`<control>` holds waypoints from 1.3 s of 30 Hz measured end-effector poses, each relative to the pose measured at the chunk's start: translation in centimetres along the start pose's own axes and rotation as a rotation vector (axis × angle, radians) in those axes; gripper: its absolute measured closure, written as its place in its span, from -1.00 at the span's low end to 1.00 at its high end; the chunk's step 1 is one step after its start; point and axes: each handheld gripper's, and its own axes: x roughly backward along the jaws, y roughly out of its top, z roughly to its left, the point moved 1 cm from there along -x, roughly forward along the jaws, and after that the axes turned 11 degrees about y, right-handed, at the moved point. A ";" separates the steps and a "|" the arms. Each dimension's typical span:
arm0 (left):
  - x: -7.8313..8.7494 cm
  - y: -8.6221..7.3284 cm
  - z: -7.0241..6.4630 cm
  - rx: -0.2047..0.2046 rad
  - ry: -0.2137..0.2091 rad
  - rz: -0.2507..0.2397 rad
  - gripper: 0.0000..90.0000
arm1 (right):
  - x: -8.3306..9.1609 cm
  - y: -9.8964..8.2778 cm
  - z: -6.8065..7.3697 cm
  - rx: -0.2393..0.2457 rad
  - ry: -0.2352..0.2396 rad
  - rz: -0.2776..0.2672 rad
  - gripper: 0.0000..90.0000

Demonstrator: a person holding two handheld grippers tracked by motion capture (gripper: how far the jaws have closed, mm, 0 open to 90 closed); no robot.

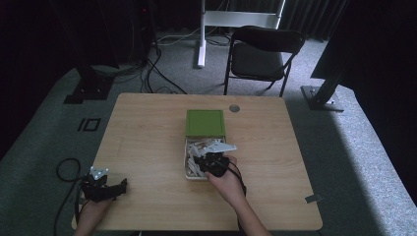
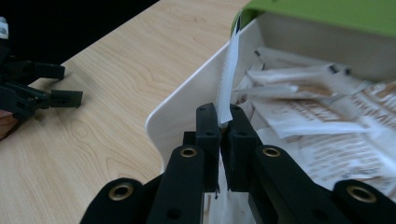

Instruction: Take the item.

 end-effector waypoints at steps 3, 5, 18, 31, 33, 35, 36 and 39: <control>0.0 0.0 0.0 0.001 0.000 0.000 -0.94 | 0.7 0.4 -0.1 0.001 0.007 -0.018 0.93; 0.0 0.0 0.0 0.001 0.000 0.000 -0.94 | 1.2 0.6 -0.2 0.000 0.008 -0.028 0.93; 0.0 0.0 0.0 0.000 0.000 0.000 -0.94 | 4.5 1.4 -1.8 -0.005 -0.035 -0.099 0.93; 0.0 0.0 0.0 -0.001 -0.001 0.002 -0.94 | 8.5 2.1 -4.3 -0.041 -0.089 -0.179 0.93; 0.0 0.0 0.0 -0.001 0.000 0.002 -0.94 | 9.0 2.1 -4.7 -0.044 -0.099 -0.188 0.93; 0.0 0.0 0.0 0.000 0.000 0.000 -0.94 | 9.5 2.1 -5.0 -0.048 -0.108 -0.193 0.93; 0.0 0.0 0.0 0.000 0.000 0.000 -0.94 | 9.7 2.0 -5.2 -0.052 -0.114 -0.199 0.93; 0.0 0.0 0.0 0.000 0.000 0.000 -0.94 | 10.3 1.8 -5.7 -0.061 -0.127 -0.209 0.93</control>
